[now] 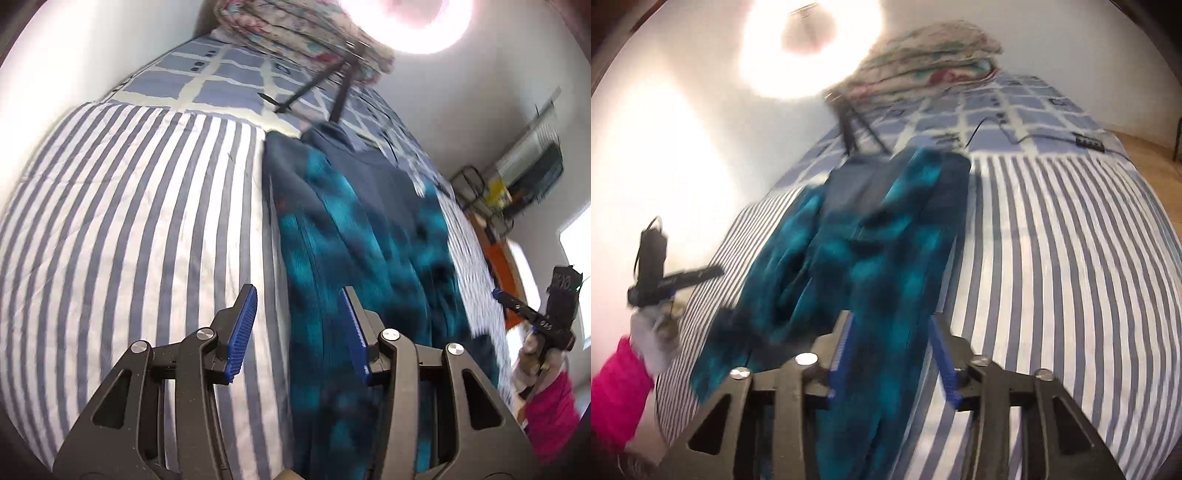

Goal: Fold large clothes

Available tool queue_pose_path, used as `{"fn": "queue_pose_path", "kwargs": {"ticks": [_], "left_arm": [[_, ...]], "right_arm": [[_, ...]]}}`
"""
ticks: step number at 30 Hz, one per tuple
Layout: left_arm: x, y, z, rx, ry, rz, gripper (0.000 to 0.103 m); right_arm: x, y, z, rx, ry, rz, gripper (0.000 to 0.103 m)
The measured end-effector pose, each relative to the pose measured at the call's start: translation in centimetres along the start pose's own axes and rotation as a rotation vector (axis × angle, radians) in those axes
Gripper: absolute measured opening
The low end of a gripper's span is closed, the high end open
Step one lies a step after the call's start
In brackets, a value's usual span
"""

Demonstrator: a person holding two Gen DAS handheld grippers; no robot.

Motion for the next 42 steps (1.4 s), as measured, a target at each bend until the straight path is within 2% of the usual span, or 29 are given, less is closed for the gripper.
{"fn": "queue_pose_path", "kwargs": {"ticks": [3, 8, 10, 13, 16, 18, 20, 22, 23, 24, 25, 26, 29, 31, 34, 36, 37, 38, 39, 41, 42], "left_arm": [[-0.1, -1.8, 2.7, -0.022, -0.02, 0.027, 0.047], [0.7, -5.1, 6.1, -0.014, 0.003, 0.047, 0.047], [1.4, -6.6, 7.0, 0.011, 0.049, 0.037, 0.054], [2.7, -8.2, 8.3, -0.005, 0.107, 0.051, 0.054], [3.5, -9.8, 9.3, -0.008, 0.153, 0.022, 0.054], [3.5, -11.1, 9.8, 0.001, 0.159, 0.01, 0.054], [3.1, -12.1, 10.1, 0.023, 0.149, -0.001, 0.054], [2.8, -13.2, 10.3, 0.04, 0.123, 0.01, 0.054], [2.7, -13.5, 10.4, 0.036, 0.114, 0.019, 0.054], [2.8, -13.8, 10.7, 0.027, 0.115, 0.025, 0.054], [2.9, -13.9, 10.9, 0.016, 0.131, 0.017, 0.054], [3.2, -14.2, 11.2, 0.008, 0.155, 0.005, 0.054], [3.5, -14.9, 11.8, -0.001, 0.174, -0.001, 0.054], [2.9, -15.4, 12.1, 0.001, 0.123, 0.029, 0.054], [1.6, -16.1, 12.2, 0.016, 0.019, 0.11, 0.054], [0.7, -16.5, 12.2, 0.019, -0.025, 0.151, 0.049], [0.3, -16.7, 12.0, 0.018, -0.039, 0.16, 0.032], [0.0, -16.8, 11.8, 0.013, -0.039, 0.162, 0.025], [-0.4, -16.9, 11.5, -0.005, -0.041, 0.179, 0.023], [-1.3, -17.0, 11.1, -0.023, -0.084, 0.215, 0.011], [-1.7, -16.9, 11.0, -0.033, -0.102, 0.228, 0.009]], "right_arm": [[-1.1, -3.4, 4.0, -0.05, -0.048, -0.026, 0.037], [-1.9, -7.7, 7.7, -0.071, -0.077, -0.043, 0.036], [-1.7, -10.1, 8.6, -0.044, -0.079, -0.038, 0.036], [-0.8, -13.0, 8.7, 0.027, -0.05, -0.022, 0.037], [0.6, -16.3, 7.6, 0.128, 0.079, -0.094, 0.037], [1.3, -16.2, 7.5, 0.121, 0.114, -0.097, 0.044], [1.3, -15.5, 7.7, 0.119, 0.107, -0.054, 0.047], [0.5, -13.3, 8.4, 0.057, 0.071, 0.05, 0.049], [-0.1, -12.7, 8.8, 0.029, 0.049, 0.07, 0.052], [-1.4, -11.6, 9.1, -0.016, 0.011, 0.091, 0.06], [-2.5, -11.1, 9.3, -0.045, -0.023, 0.091, 0.066], [-4.6, -10.6, 9.5, -0.072, -0.089, 0.079, 0.068], [-8.3, -11.5, 9.3, -0.061, -0.199, 0.013, 0.067], [-9.9, -12.8, 8.7, -0.047, -0.245, -0.028, 0.067], [-10.6, -13.4, 9.0, -0.076, -0.283, -0.011, 0.067], [-10.5, -13.9, 9.9, -0.091, -0.301, -0.002, 0.067], [-10.2, -14.3, 10.4, -0.088, -0.3, -0.009, 0.067], [-9.5, -14.8, 10.8, -0.079, -0.281, -0.013, 0.067], [-8.6, -15.2, 11.1, -0.062, -0.249, -0.015, 0.061], [-7.1, -16.5, 11.4, -0.012, -0.179, -0.004, 0.04], [-6.1, -17.1, 11.3, 0.025, -0.13, -0.019, 0.029]]}}
Point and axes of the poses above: each gripper's, at about its wrist camera, not at the fingertips, and y roughly against the way its jaws point, x to its left, z to its top, the point moved 5 cm from there along -y, roughly the way its jaws point
